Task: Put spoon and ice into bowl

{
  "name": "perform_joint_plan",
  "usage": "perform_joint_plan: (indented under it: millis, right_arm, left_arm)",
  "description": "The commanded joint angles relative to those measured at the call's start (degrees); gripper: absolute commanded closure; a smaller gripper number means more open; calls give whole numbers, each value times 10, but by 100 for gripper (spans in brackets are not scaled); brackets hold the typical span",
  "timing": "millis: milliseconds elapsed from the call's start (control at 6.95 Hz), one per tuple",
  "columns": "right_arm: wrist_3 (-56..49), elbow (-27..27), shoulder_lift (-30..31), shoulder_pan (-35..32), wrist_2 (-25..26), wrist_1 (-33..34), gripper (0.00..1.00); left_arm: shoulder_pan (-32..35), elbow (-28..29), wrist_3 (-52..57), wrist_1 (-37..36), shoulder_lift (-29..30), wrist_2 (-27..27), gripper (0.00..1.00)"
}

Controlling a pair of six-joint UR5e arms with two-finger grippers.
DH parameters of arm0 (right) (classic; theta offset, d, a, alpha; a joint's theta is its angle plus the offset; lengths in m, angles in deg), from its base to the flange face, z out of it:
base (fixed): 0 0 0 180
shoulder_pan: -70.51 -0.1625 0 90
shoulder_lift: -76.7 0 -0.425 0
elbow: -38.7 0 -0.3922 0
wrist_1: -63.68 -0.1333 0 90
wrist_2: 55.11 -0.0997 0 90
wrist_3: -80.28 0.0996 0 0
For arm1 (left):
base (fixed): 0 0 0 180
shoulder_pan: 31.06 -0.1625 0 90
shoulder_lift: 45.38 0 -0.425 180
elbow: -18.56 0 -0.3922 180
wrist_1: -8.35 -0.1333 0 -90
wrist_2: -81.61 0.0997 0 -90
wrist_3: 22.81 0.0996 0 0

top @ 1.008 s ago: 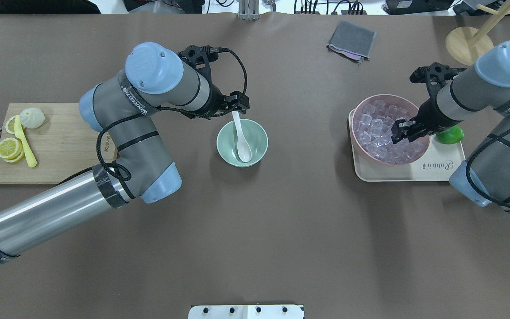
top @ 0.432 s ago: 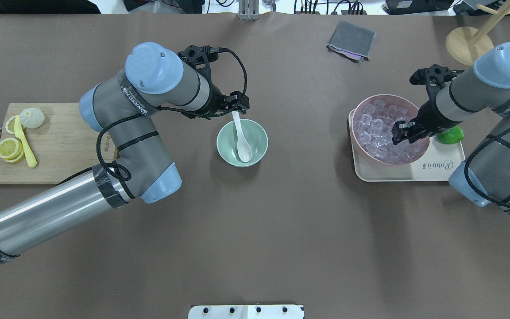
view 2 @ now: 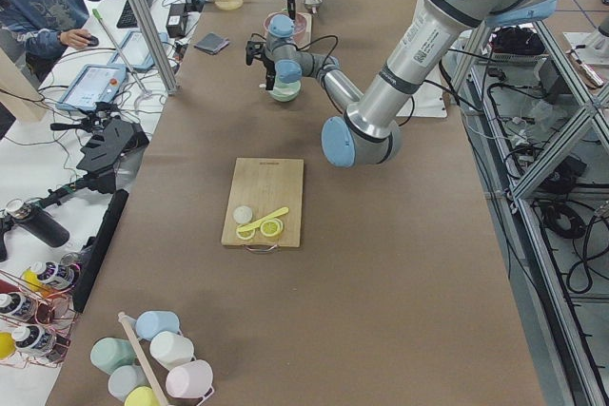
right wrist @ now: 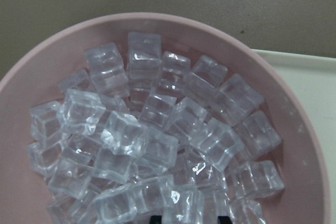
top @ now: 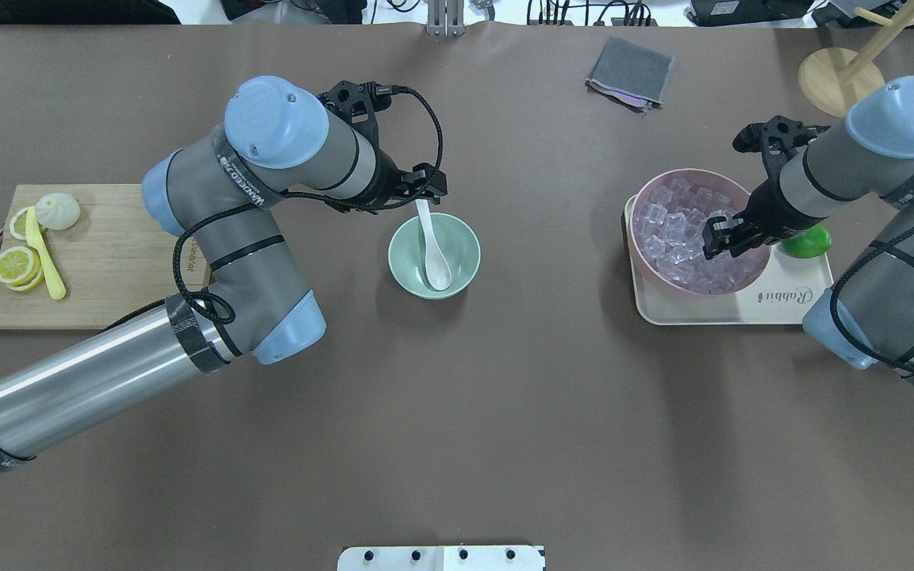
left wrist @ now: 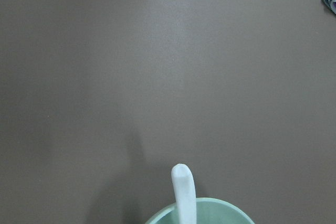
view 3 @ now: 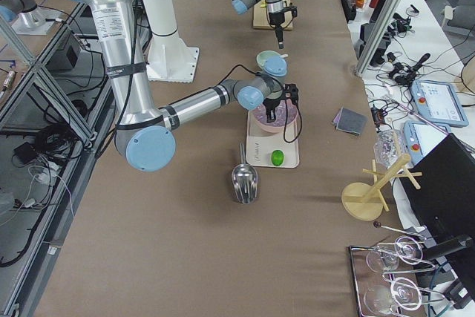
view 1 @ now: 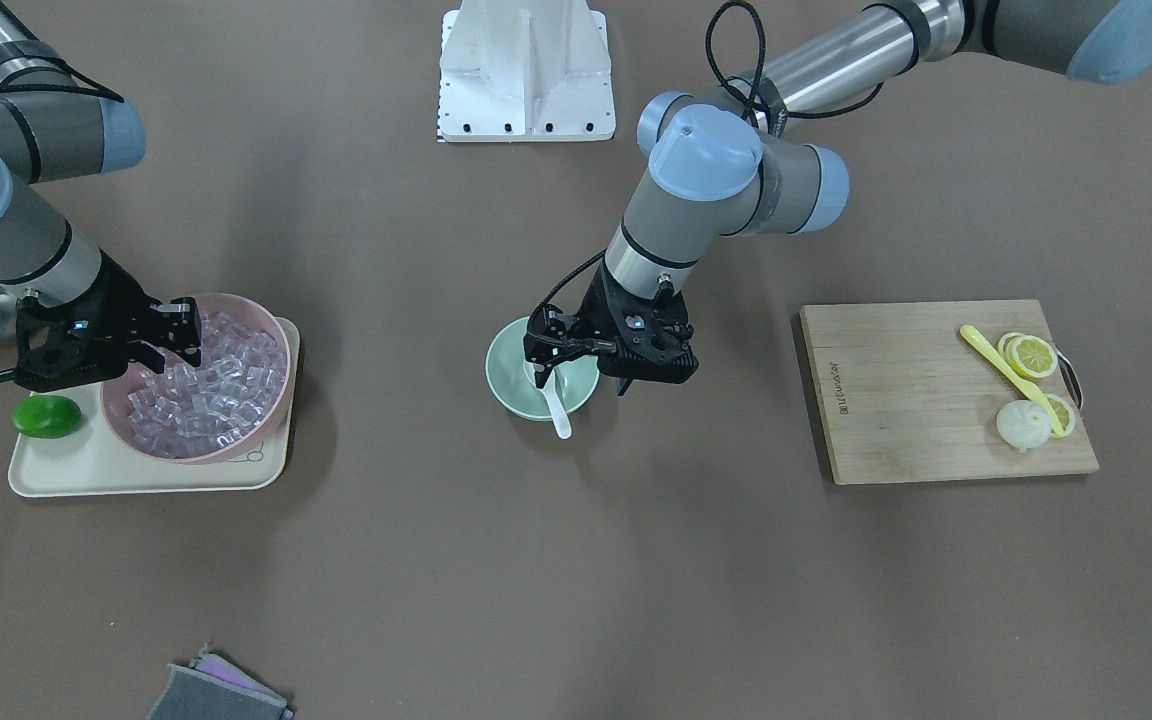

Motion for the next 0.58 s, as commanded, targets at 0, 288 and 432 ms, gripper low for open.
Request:
perform_joint_plan:
  millis: [0,288,432]
  right_arm:
    - [0,1,0,1,0,0,62]
    - [0,3,0,3,0,0,87]
    - [0,3,-1,3,-1,0,100]
  left_arm:
    - [0,0,0,0,0,0,2]
    - [0,0,0,5,-5,0,2]
    - [-1,1,0,17,-10,0,2]
